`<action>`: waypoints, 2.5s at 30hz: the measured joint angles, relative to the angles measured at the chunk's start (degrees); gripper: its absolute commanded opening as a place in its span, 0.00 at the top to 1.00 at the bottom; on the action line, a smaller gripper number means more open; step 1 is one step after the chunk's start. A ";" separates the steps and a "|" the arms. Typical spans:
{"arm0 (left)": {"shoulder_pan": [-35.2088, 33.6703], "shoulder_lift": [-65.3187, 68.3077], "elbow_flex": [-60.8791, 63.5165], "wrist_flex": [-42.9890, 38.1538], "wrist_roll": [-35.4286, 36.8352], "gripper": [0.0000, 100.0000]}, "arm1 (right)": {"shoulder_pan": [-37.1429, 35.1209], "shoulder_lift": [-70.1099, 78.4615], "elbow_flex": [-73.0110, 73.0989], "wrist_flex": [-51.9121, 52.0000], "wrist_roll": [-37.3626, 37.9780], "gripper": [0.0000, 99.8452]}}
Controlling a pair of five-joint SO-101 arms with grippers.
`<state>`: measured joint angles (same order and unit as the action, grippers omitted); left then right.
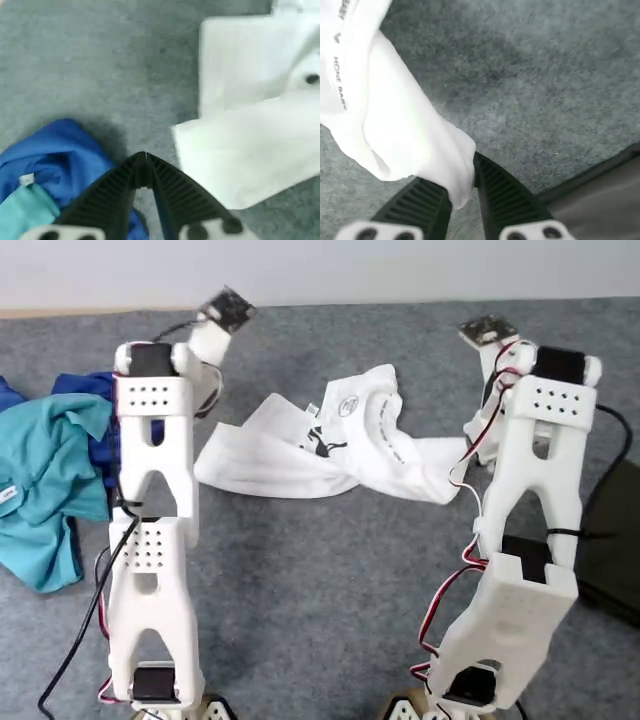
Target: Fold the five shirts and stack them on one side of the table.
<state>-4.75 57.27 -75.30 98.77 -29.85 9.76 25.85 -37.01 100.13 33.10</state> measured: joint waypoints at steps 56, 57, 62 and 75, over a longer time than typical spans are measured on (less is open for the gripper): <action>6.51 0.88 -0.88 0.09 -4.04 1.00 | 0.00 -3.78 -0.62 0.09 0.00 0.99; 6.51 -0.53 -1.32 0.09 -3.60 1.00 | 0.00 -4.48 -0.62 0.09 0.00 0.99; 5.80 -7.12 -1.58 0.18 -0.53 1.00 | 0.00 -8.35 -0.62 0.09 0.00 0.99; 3.69 -21.45 -0.70 0.53 1.67 1.00 | 0.00 -19.25 -0.62 0.18 0.00 0.99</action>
<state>-1.05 35.82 -76.00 99.30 -28.18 9.76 6.59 -37.63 100.31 33.10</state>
